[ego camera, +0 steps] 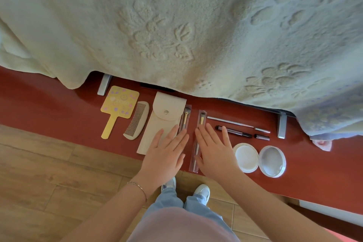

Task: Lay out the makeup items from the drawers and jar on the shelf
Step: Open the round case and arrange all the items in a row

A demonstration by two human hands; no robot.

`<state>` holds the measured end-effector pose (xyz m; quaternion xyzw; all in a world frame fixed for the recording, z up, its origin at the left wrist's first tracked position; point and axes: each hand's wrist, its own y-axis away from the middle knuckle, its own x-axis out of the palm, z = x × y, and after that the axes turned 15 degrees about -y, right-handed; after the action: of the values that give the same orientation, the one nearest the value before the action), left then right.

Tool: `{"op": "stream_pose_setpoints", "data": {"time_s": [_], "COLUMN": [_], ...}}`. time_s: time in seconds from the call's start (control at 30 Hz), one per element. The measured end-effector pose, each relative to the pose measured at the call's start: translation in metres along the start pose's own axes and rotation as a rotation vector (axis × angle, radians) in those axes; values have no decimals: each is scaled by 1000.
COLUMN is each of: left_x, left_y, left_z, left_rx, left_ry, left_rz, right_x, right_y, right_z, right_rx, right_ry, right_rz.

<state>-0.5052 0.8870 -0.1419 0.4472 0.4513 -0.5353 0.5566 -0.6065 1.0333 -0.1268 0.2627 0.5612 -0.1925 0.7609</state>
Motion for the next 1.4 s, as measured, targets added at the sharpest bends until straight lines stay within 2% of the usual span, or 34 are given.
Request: {"op": "stream_pose_setpoints", "data": {"time_s": [0.53,0.7,0.77,0.93,1.03,1.1,1.23,1.4], "left_x": [4,5,2,6,19,25,30,34], "left_y": [-11,-11,-9,7,26,37,53,61], "left_z": [0,-3,0,49,80,89,87,81], "left_rx": [59,60,6,-450,-624,-621,-500,-500], "left_ry": [-53,-21,14,161,198,204,126,124], "left_rz": [52,12,-1,19,93,125,148,195], "right_x": [3,0,-3,-14,-18,-18,-16,-15], "right_y": [-5,-3,-3,-8,-17,-25,-38,-42], "right_z": [-9,-9,-9,2,20,34,60,70], "right_rx": [24,22,17,-18,-87,-133,-230,-240], "right_ry": [54,43,22,-38,-62,-61,-88,-108], "right_rz": [42,20,-3,-25,-12,-10,20,71]}}
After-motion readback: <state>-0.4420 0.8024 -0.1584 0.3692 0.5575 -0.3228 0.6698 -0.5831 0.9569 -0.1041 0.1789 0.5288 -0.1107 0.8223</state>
